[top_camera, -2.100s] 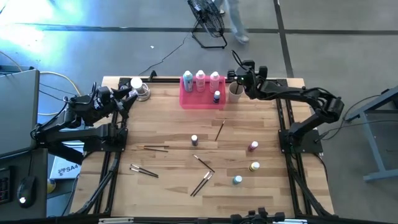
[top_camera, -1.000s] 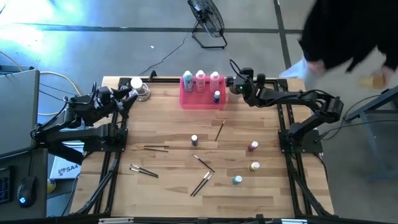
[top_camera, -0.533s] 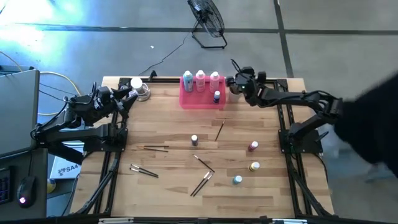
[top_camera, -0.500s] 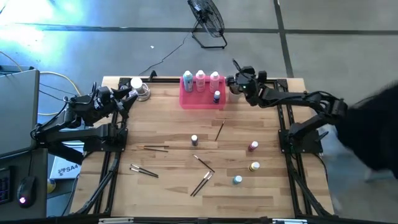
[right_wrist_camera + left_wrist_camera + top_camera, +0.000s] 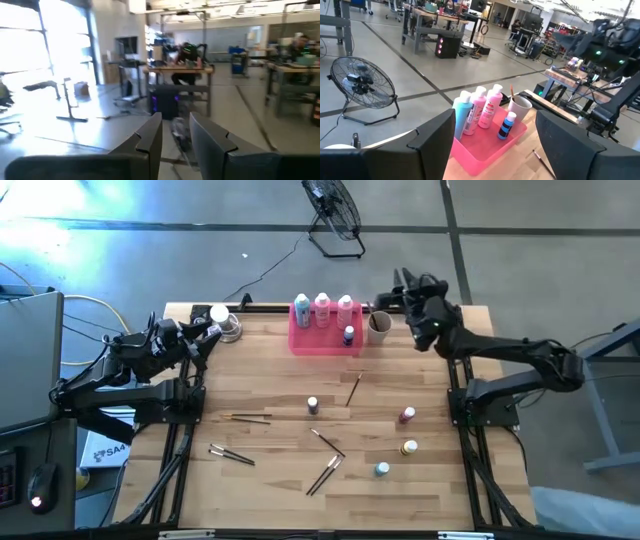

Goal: Pick & Place Paint Supplies
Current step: Put the silver paintbrush into the white cup

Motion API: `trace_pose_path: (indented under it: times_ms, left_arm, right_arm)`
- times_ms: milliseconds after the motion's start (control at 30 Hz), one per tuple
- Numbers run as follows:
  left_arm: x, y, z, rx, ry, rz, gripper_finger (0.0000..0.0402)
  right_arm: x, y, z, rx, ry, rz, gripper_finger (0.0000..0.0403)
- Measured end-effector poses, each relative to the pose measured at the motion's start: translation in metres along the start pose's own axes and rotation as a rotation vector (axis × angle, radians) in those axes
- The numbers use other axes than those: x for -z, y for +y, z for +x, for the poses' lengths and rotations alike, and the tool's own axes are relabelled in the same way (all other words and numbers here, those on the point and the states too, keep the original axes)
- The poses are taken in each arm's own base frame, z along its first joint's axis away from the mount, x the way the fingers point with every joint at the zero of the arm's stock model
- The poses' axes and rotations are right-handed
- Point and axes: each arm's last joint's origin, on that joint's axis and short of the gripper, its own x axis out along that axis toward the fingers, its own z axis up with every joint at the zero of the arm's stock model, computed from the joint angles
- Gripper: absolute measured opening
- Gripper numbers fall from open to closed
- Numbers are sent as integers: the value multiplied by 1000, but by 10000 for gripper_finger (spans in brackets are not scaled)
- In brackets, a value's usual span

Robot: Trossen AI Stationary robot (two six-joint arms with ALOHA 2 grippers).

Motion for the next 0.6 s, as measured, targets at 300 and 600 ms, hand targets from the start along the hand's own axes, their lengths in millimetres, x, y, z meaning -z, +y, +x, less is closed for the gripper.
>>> trace_pose_path:
  times_ms: [300,600]
  left_arm:
    - [0,0,0,0,0,0,271]
    - [0,0,0,0,0,0,271]
  right_arm:
    - [-14,2,-14,-202,-39,43,92]
    - [-15,9,-22,-261,-37,49,92]
